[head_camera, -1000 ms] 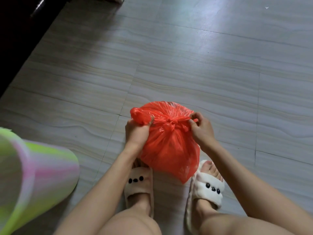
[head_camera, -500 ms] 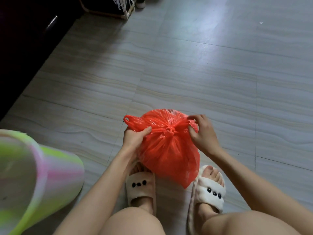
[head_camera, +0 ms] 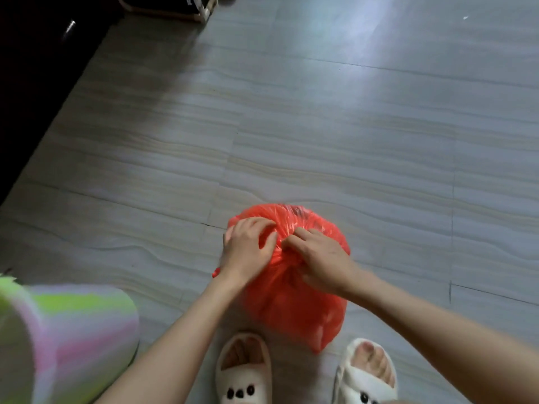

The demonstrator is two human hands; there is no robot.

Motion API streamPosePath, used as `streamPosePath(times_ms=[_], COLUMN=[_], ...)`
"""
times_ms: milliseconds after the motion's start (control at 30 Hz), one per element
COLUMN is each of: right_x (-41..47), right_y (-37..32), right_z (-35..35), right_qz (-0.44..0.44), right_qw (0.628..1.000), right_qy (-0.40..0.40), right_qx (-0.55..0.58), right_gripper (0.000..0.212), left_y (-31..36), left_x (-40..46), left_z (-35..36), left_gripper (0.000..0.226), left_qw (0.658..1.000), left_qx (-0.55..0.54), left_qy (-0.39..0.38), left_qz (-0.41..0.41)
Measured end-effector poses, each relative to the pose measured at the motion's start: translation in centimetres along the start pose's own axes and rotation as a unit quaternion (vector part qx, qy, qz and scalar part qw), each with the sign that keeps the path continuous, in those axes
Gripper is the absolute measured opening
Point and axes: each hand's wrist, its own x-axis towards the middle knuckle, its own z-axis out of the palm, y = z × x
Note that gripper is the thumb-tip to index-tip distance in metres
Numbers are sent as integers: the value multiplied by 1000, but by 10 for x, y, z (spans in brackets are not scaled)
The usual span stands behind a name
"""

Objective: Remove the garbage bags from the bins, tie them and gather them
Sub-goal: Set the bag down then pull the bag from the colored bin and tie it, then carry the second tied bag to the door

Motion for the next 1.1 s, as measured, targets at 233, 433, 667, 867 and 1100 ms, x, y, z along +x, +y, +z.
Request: streamPosePath(times_ms=[233,433,667,867,1100], right_x=[-27,-80,-139,-147,-123], right_y=[-21,-40,-28,40,197], right_z=[-107,-307,-546,-668,-806], right_qz=[125,197,227,246,285], right_qw=[981,955,941,927,908], right_qy=[43,102,162,211,229], right_qx=[140,194,191,190,205], right_gripper=[33,36,39,40,41], left_y=[91,249,473,589,737], left_x=[7,11,49,115,268], left_z=[-84,-216,-336,-353,-324], left_gripper=[23,24,27,29,35], left_qw=[995,996,996,991,977], left_qx=[-3,10,-28,-45,-39], left_qy=[-101,-87,-30,-23,-81], left_qz=[6,26,80,126,195])
